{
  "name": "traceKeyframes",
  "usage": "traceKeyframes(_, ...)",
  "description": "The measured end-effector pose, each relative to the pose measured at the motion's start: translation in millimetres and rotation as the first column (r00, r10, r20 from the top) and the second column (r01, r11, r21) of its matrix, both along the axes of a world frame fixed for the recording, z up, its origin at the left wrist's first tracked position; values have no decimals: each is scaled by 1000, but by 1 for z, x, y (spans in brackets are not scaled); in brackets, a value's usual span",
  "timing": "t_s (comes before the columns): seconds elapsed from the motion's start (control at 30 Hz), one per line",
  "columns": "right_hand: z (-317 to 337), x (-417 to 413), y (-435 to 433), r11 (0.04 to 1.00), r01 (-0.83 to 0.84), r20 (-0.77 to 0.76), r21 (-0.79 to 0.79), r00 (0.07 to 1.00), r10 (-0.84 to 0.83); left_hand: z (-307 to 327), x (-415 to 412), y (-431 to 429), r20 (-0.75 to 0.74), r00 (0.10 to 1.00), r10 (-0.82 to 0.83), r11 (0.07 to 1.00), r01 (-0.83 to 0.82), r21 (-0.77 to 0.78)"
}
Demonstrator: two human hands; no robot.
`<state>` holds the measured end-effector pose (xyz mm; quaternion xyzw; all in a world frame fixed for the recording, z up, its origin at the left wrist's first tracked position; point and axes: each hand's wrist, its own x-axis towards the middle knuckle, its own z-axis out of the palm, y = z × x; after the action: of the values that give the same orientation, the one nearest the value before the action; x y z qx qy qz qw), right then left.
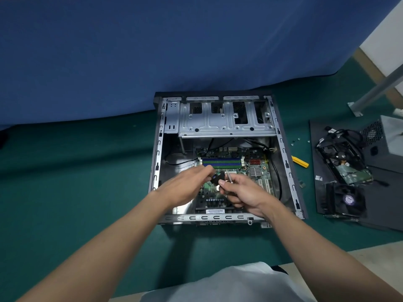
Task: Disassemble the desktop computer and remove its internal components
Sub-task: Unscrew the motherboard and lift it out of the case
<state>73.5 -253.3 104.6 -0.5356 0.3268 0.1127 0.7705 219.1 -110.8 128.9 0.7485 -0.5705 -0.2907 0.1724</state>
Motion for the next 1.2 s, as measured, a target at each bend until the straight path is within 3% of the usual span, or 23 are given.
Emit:
traceKeyframes(0.17,0,0,0,999,2,-12,-39,1000,-2,1,-2,-6,4,1000,-8,997,8,79)
traceKeyframes(0.33,1,0,-1,1000,1,-1,-9,1000,-1,1,-5,-8,124,992,24,995,-36,97)
traceKeyframes(0.43,0,-1,-3,1000,2,0,17,1000,-2,0,-9,-9,273,962,-7,999,-4,42)
traceKeyframes(0.7,0,-1,-5,998,-13,14,66,1000,12,-3,-18,-12,469,879,86,988,-15,-152)
traceKeyframes(1.2,-2,-2,-7,989,-19,32,144,999,14,2,-21,-23,529,839,129,975,-11,-220)
